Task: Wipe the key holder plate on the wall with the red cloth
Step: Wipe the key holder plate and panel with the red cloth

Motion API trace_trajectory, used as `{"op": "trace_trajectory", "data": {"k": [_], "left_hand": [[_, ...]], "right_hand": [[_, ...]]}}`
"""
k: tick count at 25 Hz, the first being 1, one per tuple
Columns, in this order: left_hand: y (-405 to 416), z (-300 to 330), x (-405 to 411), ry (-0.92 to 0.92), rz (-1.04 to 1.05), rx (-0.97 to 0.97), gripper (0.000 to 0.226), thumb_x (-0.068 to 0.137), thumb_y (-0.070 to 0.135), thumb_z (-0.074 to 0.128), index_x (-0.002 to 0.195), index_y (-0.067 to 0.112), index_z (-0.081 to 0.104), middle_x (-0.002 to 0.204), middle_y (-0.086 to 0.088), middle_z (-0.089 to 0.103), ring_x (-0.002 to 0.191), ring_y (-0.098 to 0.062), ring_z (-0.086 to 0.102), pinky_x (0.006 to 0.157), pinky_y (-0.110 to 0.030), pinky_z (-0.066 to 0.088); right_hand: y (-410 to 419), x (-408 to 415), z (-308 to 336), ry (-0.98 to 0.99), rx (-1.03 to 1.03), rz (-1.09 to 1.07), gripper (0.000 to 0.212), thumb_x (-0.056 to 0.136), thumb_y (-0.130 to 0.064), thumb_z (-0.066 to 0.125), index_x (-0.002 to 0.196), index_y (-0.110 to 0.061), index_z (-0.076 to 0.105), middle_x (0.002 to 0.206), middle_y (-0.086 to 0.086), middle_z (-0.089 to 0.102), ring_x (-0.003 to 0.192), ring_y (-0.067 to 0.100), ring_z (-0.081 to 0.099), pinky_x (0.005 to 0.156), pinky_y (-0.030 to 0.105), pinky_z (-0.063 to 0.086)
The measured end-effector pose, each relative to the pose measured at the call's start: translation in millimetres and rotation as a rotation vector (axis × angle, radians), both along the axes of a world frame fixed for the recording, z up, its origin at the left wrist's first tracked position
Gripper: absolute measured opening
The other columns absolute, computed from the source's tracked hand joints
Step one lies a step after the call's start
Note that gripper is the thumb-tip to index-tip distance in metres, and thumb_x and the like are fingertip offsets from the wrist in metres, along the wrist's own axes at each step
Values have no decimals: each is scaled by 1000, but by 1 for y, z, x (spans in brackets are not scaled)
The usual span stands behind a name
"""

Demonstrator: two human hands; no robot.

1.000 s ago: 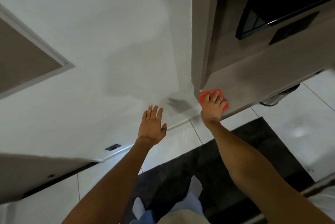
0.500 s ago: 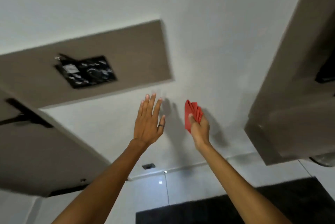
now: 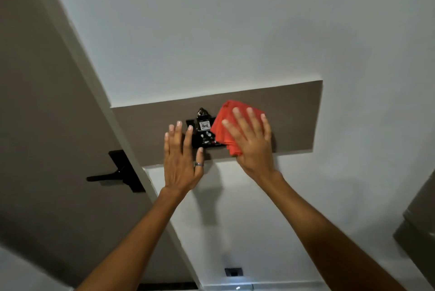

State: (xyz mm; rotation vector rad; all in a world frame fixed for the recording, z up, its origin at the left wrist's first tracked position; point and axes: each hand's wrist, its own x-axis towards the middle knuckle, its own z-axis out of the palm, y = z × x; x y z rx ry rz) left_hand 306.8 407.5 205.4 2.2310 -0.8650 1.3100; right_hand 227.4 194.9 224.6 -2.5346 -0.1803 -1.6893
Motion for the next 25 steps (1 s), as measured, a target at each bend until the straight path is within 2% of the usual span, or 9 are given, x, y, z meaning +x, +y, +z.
{"op": "trace_trajectory", "data": {"k": [2,4,7,11,14,16,19,23,25], "left_hand": [[8,11,19,-34,-10,-6,64,105,29,51,162,7,29,170,-24,21,164,-35,5,133,-55,11],[14,21,37,-66,-20,-25,62,106,30,49,161,7,32,169,-25,23,164,-32,3,133,-54,10],[11,30,55,-114,-10,-85,58,108,32,43,160,8,34,168,-24,26,164,-26,0,134,-49,5],[6,29,70,-226,26,-107,61,110,34,37,165,10,27,171,-18,21,164,-24,-2,134,-47,0],[7,26,77,-275,45,-60,63,111,36,34,168,16,16,177,-5,1,164,-24,-5,134,-47,-2],[6,23,78,-286,39,-57,64,110,36,33,168,16,14,177,-4,-2,164,-24,-5,134,-47,-3],[5,24,81,-310,47,-71,64,110,36,34,168,16,15,176,-5,3,164,-25,-3,134,-47,-1],[4,22,80,-314,50,-89,63,110,36,34,167,15,19,171,-13,22,164,-25,-1,135,-48,1],[4,24,80,-305,50,-91,63,109,35,36,167,14,20,167,-19,31,164,-24,-1,134,-48,1]], "right_hand": [[5,12,-6,131,-36,-11,71,99,-61,63,160,-30,46,175,7,21,164,40,14,131,69,13],[12,15,-9,119,72,106,68,103,-65,48,161,-29,44,178,5,15,167,38,3,133,67,-1],[28,27,-10,-35,296,147,57,111,-45,41,162,-21,36,175,5,28,167,32,8,135,62,-2],[60,59,-3,-175,449,-120,65,107,-41,40,165,-14,30,173,11,32,166,34,17,136,59,7],[25,62,-10,-243,200,-144,59,106,-43,38,159,-16,42,164,12,47,161,37,26,134,61,11],[4,63,-17,-266,67,-129,57,104,-41,40,155,-18,48,158,13,54,161,35,26,131,66,14],[28,68,-22,-320,201,-118,56,101,-37,43,154,-19,51,159,8,52,164,29,22,133,65,9],[-12,61,-14,-309,-215,-26,52,101,-34,47,150,-20,56,153,8,60,155,37,41,125,72,27],[-10,63,-14,-328,-169,-51,52,99,-33,46,148,-21,59,151,8,62,154,36,43,124,73,29]]}}
